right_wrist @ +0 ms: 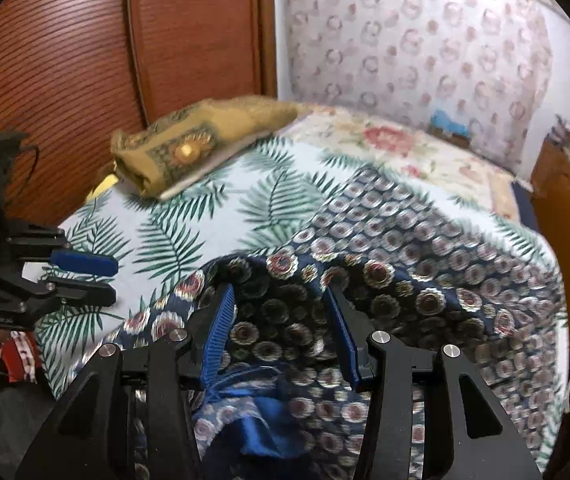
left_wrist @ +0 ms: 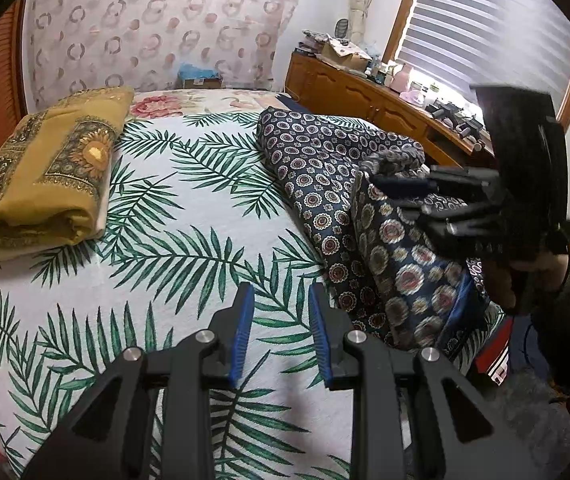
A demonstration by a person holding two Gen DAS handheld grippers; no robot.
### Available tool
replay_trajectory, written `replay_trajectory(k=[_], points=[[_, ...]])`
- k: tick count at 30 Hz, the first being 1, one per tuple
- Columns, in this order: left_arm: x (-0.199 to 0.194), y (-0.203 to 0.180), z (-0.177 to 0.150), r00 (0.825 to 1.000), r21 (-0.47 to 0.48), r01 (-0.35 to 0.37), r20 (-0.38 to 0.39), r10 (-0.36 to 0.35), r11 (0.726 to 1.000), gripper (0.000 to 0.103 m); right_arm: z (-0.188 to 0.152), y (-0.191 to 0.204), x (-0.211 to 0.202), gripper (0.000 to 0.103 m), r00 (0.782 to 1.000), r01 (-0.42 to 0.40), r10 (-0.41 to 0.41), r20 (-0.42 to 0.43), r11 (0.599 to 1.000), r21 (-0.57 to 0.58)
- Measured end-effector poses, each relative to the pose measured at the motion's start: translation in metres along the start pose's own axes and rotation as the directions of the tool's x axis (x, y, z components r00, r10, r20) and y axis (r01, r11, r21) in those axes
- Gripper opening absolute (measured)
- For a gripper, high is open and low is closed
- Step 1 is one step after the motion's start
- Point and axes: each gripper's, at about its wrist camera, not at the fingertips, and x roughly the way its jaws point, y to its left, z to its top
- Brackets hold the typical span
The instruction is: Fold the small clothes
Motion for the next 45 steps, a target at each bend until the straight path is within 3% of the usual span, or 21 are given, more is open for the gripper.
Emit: replay_trajectory(k=[7, 14, 23, 26, 27, 29, 36, 42, 45], points=[[0.000, 0.005, -0.001, 1.000, -0.011, -0.002, 0.001, 0.002, 1.000, 0.026, -0.028, 0.005, 0.007, 0.050, 0.997, -0.057, 0.061, -0.056, 0.996, 0.071], [-0.002, 0.013, -0.005, 1.000, -0.028, -0.013, 0.000, 0.013, 1.000, 0.026, -0.034, 0.028, 0.003, 0.050, 0.989, -0.135, 0.139, -0.040, 0.987, 0.082], [-0.005, 0.017, -0.006, 1.000, -0.040, -0.014, 0.004, 0.014, 0.999, 0.026, -0.039, 0.038, 0.016, 0.049, 0.992, -0.094, 0.097, -0.082, 0.994, 0.048], [-0.006, 0.018, -0.007, 1.000, -0.043, -0.011, 0.004, 0.011, 0.999, 0.026, -0.044, 0.039, 0.020, 0.036, 0.995, -0.057, 0.058, -0.087, 0.998, 0.013], [-0.006, 0.018, -0.007, 1.000, -0.042, -0.011, 0.003, 0.012, 0.999, 0.026, -0.044, 0.040, 0.019, 0.020, 0.995, -0.050, 0.050, -0.085, 0.999, 0.002], [-0.006, 0.019, -0.007, 1.000, -0.043, -0.011, 0.004, 0.011, 0.999, 0.026, -0.043, 0.038, 0.015, 0.005, 0.995, -0.059, 0.059, -0.075, 0.998, 0.004], [-0.007, 0.018, -0.007, 1.000, -0.041, -0.010, 0.007, 0.010, 0.999, 0.026, -0.027, 0.031, -0.038, 0.002, 0.995, -0.082, 0.082, 0.062, 0.997, 0.005], [-0.002, 0.013, -0.002, 1.000, -0.030, -0.004, 0.008, 0.004, 1.000, 0.026, -0.023, 0.001, -0.114, 0.002, 0.985, -0.029, 0.021, 0.172, 0.998, 0.049], [-0.001, 0.007, 0.000, 1.000, -0.018, 0.006, 0.008, -0.006, 1.000, 0.026, -0.024, -0.008, -0.147, 0.002, 0.978, 0.047, -0.055, 0.202, 0.998, 0.040]])
